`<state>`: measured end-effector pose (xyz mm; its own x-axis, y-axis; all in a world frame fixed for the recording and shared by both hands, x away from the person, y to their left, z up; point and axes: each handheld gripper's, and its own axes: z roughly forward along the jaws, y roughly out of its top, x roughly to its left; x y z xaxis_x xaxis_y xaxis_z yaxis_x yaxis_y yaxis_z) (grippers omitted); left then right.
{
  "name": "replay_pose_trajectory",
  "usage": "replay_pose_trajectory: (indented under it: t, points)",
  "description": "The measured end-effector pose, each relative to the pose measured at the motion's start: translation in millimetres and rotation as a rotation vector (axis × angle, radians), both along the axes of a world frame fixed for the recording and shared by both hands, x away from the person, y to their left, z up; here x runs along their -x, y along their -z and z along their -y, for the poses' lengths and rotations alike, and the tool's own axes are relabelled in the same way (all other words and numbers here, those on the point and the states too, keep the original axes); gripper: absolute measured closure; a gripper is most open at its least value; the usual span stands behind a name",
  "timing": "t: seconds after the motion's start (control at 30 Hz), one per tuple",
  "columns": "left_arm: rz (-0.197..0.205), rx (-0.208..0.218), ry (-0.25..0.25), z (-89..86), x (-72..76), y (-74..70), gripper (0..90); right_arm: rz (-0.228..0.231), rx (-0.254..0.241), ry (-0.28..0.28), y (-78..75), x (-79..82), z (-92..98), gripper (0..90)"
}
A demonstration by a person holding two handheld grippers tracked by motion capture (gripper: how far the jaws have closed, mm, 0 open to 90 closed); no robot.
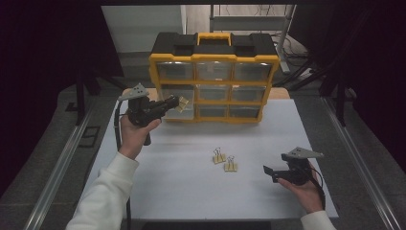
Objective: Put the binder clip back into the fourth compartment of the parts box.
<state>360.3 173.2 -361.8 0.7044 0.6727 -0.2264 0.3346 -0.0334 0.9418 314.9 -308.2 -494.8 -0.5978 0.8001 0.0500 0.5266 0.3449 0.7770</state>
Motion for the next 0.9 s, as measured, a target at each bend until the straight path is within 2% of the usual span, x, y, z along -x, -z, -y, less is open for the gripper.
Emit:
replay_pose_trajectory:
  t: [0.9]
  points:
    - [-0.009,-0.064,-0.104,-1.5,-30.9,-6.9,88.9,-0.001,0.0,0.0,0.0,-0.1,0.1,9.8]
